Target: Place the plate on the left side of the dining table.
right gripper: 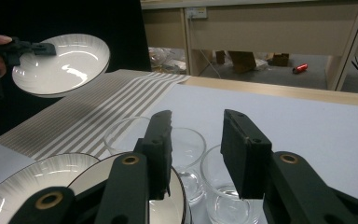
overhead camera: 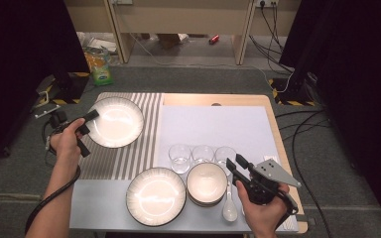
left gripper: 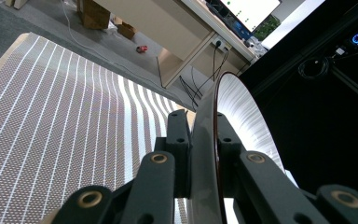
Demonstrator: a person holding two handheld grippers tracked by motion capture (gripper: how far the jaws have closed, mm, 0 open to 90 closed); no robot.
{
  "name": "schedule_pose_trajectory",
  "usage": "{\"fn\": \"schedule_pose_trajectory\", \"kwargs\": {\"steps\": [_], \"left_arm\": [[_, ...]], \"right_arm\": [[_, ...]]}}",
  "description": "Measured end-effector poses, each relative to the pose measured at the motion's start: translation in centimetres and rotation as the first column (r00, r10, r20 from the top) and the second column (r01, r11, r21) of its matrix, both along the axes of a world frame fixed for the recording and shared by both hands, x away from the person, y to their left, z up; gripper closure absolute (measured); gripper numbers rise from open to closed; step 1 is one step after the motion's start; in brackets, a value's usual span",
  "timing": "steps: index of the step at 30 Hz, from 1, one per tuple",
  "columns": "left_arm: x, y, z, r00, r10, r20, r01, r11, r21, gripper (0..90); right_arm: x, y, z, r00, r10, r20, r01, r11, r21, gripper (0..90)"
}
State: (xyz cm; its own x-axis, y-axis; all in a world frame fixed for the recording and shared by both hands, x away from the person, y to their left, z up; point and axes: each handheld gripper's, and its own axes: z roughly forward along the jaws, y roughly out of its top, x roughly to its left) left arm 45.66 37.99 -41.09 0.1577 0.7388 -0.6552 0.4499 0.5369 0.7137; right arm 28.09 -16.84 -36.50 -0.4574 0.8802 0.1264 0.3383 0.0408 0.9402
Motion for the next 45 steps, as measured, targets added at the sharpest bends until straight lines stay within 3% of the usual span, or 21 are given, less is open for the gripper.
{"fn": "schedule_pose_trajectory", "kwargs": {"steps": [18,45], "left_arm": [[0.3,0.3,-0.5,0.9999,0.014,-0.002,-0.014,0.9998,-0.011,80.8],[0.9,1.1,-0.1,0.9994,0.034,0.001,-0.034,0.9994,-0.001,80.6]], "right_arm": [[0.2,-0.2,-0.1,1.0000,-0.001,0.003,0.001,1.000,-0.012,63.1],[0.2,-0.2,-0.1,1.0000,-0.002,0.000,0.002,1.000,-0.009,63.2]]}}
